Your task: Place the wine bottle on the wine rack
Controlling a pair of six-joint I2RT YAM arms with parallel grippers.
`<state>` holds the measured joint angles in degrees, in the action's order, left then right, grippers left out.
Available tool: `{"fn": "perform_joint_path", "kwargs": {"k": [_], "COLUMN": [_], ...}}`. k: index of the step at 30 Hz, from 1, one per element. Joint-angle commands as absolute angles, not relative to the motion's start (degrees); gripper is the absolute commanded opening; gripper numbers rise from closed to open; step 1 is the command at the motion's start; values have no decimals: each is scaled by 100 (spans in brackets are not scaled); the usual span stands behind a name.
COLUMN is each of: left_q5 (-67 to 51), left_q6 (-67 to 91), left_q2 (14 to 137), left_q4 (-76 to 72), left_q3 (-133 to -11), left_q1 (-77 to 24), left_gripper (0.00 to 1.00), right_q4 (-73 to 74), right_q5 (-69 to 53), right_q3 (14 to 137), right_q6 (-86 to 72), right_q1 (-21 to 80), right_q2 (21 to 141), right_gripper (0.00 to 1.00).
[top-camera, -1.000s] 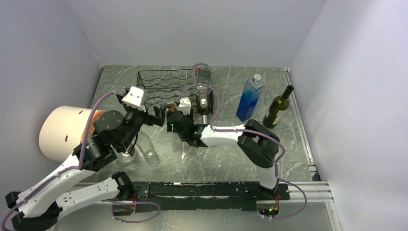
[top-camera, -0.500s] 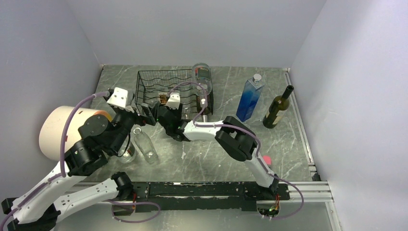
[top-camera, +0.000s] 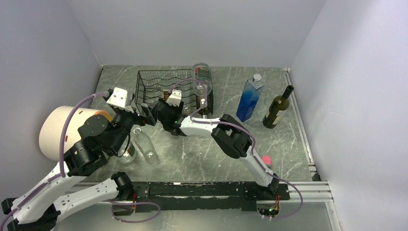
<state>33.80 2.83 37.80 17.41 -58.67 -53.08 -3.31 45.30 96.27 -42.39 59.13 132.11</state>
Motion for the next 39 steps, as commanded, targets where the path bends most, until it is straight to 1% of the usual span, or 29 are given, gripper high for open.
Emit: {"fn": "perform_joint_path", "kwargs": {"k": [1,2,6,10,12,16,21,25,31,39], "left_q5": [3357,3357,3367,3399,3426,3472,3306,3324,3357,3446], "left_q6": [325,330,378,345,345,481,507,594,659,829], "left_q2": [3777,3791,3836,3877,3905,3922,3880,3975,4031,4026], "left_q4": [1746,1757,1802,1754,1761,1805,1659,1752,1839,1890], "left_q3": [-6003,-6011,-6022,-6012,-6036,-6081,-6055,-6194,-6327,-6333], "left_q1": [-5309,-5309,-5309,-5309,-5309,-5309,-5309,-5309,-5309,-5309], "left_gripper": [100,100,100,100,100,100,100,100,100,100], "right_q4": [-607,-599,-536,-513,-518,-456,-584,-646,-1011,-626], "right_q5": [5031,4927,4539,4202,4044,3750,3278,2975,2706,3074], "right_q3": [10080,10096,10119,10102,10010,9702,9281,8982,8026,6999], "right_q6": [-4548,-4538,-4542,-4342,-4300,-4402,-4336,-4190,-3586,-3024], "right_q1": [5837,5816,5701,5677,5675,5650,5634,5621,5595,5369], "right_q2": [13170,13198,13189,13033,12884,12472,11855,11341,10270,8697], "right_gripper": [7,13,35,63,71,76,87,87,85,84]}}
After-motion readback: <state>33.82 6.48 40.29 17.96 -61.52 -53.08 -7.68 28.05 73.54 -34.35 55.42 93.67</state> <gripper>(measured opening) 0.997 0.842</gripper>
